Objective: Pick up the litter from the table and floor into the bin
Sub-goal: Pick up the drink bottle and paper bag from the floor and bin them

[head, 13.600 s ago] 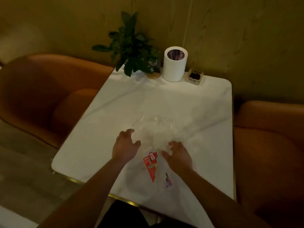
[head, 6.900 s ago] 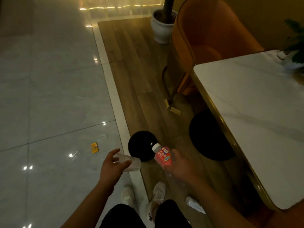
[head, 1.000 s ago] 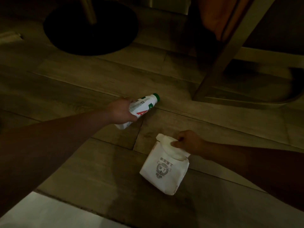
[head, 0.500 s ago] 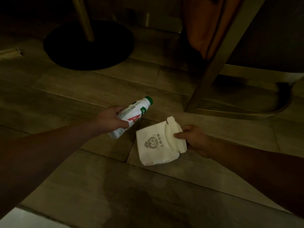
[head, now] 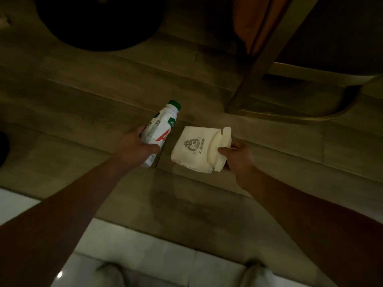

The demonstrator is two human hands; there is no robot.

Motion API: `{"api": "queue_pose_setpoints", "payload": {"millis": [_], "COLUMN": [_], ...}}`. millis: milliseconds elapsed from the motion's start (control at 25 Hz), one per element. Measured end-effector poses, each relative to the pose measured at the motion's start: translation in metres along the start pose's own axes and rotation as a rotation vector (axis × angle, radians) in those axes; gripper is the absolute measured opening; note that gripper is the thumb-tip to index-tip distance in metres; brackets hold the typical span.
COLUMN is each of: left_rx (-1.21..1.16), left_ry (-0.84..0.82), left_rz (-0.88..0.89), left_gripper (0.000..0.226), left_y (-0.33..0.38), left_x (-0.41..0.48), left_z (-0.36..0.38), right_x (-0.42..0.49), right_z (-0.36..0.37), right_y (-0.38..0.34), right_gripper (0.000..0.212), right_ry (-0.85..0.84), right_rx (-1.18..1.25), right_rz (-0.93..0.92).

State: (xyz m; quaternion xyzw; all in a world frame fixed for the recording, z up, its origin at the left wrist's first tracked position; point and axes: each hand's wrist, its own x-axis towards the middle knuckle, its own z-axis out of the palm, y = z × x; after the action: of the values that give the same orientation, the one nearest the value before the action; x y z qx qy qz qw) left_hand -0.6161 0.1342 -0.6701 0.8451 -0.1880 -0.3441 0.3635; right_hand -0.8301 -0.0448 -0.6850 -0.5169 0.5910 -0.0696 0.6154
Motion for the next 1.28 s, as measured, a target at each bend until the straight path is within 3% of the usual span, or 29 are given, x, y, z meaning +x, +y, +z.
{"api": "queue_pose_setpoints", "payload": {"millis": [80,200,360,520,720,960,1280], "left_rx": [-0.061,-0.028,-0.012,0.006,0.012,-0.009,-0.269], "left_ry": [0.007,-0.025,-0.008,-0.056,-0.018,0.008,0.234], "left_rz": [-0.084,-0.181,-0.262,-0.243,-0.28,-0.317,-0.454], "left_gripper": [0.06,0.059,0.06,0.059,0.063,0.061,0.068], "left_y": [0.012,0.041,0.12,0.216,0.309,0.36,0.382], "left_x": [-0.037,-0.111,-0.221,-0.332,-0.423,-0.489,-0.541], "left_z": [-0.011,-0.034,-0.081,-0.143,-0.203,-0.23,-0.24], "right_x": [-0.034,-0.103,-0.211,-0.328,-0.436,-0.5,-0.513], "right_z": [-0.013,-0.038,-0.078,-0.116,-0.155,-0.191,-0.207], "right_y": [-0.009,-0.035,-0.101,-0.188,-0.263,-0.298,-0.326], "right_gripper": [0.022,0.013,0.012,0.018,0.008,0.005,0.017], "right_ry": [0.011,-0.002,0.009,-0.005,-0.051,-0.099,-0.195], "right_rx": [-0.092,-0.104,-0.143,-0.211,-0.36,-0.465,-0.51], "right_rz": [0.048,0.136,0.211,0.188,0.046,-0.081,-0.107]}}
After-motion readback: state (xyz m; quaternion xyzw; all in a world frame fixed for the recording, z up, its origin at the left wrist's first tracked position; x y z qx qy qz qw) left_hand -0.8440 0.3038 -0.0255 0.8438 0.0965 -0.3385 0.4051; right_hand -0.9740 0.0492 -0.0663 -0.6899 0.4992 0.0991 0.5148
